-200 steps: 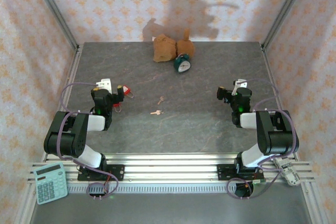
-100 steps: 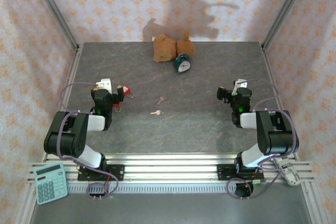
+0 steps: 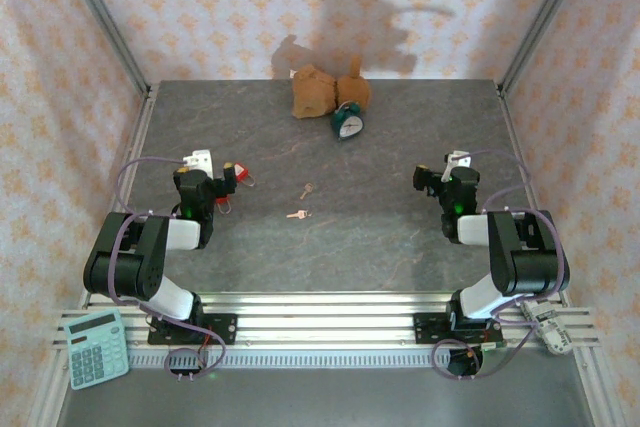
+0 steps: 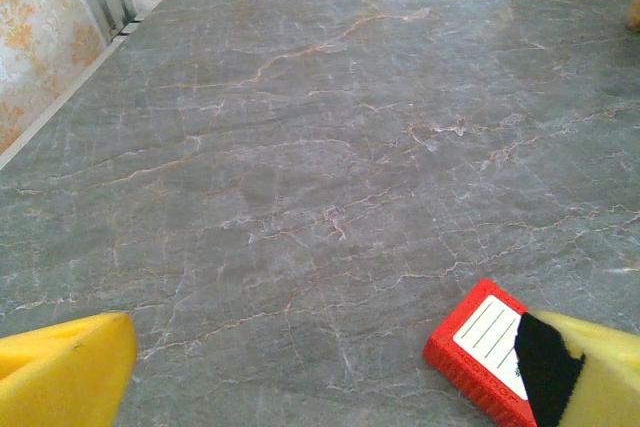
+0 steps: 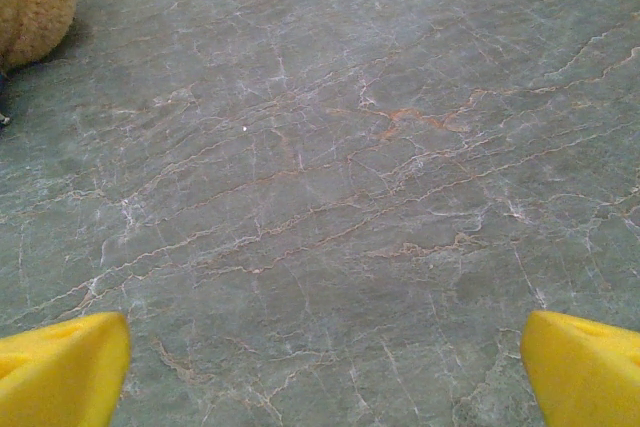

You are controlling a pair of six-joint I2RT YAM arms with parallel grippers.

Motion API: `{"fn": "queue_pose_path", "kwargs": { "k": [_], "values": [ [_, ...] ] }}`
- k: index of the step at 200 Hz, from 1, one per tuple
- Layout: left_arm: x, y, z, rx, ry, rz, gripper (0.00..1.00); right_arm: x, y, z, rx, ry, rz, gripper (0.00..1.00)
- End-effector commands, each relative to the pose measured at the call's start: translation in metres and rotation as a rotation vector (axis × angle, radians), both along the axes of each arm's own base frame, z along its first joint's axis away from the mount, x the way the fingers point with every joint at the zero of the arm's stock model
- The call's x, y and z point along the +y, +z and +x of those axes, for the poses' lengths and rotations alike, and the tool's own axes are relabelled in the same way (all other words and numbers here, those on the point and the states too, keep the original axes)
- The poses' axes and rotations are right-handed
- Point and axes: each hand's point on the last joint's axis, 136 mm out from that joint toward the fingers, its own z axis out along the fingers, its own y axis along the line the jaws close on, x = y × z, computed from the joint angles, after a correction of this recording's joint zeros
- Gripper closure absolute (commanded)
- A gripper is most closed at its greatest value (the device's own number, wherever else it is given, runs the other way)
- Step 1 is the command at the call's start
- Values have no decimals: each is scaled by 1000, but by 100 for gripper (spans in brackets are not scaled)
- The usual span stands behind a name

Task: Unlock with the key

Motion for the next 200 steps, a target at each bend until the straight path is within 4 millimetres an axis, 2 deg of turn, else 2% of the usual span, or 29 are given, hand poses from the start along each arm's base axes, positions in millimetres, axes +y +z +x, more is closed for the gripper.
{"fn": "queue_pose_path", "kwargs": {
  "k": [1, 200],
  "values": [
    [-1, 6, 3, -23, -3, 9, 0, -2, 11, 3, -38, 0, -3, 1],
    [5, 5, 4, -17, 19, -10, 0, -2, 10, 3, -34, -1, -3, 1]
  ]
}}
